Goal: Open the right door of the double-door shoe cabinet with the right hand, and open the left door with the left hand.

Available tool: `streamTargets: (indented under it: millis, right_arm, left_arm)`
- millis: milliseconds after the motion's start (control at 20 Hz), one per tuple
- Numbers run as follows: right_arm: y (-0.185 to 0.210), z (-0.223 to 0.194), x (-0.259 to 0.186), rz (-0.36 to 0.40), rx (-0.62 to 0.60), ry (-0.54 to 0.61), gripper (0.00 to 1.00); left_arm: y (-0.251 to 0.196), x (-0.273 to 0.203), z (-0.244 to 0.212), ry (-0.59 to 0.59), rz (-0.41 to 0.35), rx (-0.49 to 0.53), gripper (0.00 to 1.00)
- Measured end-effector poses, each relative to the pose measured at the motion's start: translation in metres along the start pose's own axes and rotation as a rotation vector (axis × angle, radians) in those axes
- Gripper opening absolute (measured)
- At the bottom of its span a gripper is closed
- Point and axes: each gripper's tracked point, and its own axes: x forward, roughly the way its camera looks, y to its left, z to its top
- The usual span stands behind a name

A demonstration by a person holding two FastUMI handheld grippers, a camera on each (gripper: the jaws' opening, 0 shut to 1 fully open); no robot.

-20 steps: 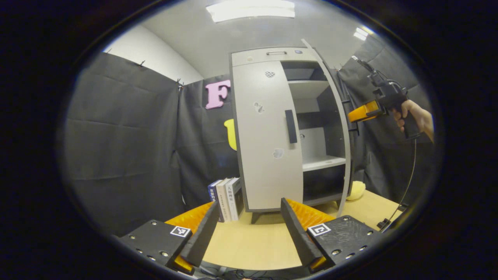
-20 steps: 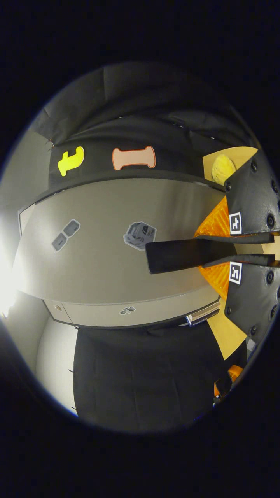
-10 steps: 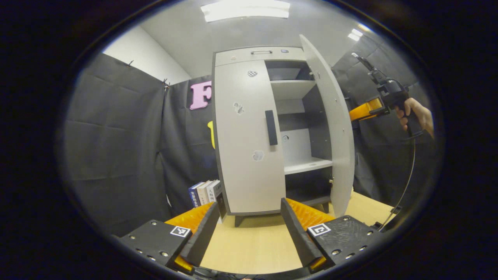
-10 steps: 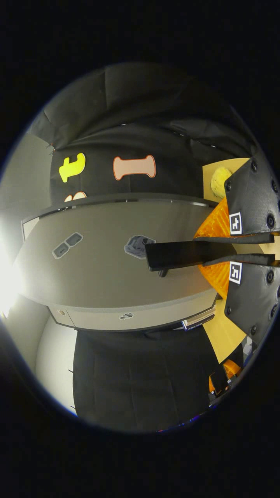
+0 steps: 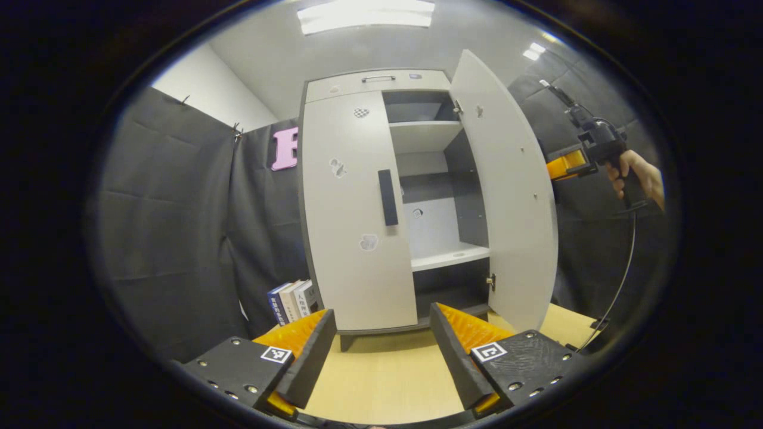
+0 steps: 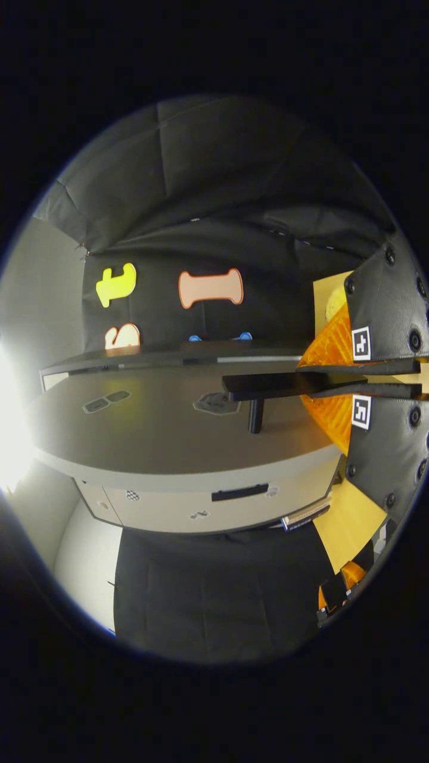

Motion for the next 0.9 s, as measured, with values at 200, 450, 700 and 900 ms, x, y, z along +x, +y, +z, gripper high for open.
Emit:
streamTargets:
  millis: [200, 450, 700, 900]
  right_arm:
    - [-0.002, 0.003, -0.001, 0.049, 0.048, -0.018, 0.07]
    - [-0.003, 0.0, -0.006, 0.069, 0.033, -0.015, 0.11]
    - [-0.015, -0.002, -0.034, 0.132, 0.053, -0.019, 0.24]
    - [-0.056, -0.007, -0.053, 0.064, 0.014, -0.026, 0.68]
  left_arm:
    - [-0.009, -0.001, 0.001, 0.003, 0.012, 0.012, 0.94]
    - [-0.023, -0.004, 0.007, -0.002, 0.041, 0.036, 0.94]
    - [-0.039, 0.006, 0.026, -0.016, 0.07, -0.024, 0.93]
    - [-0.041, 0.028, 0.053, -0.054, 0.078, -0.047, 0.94]
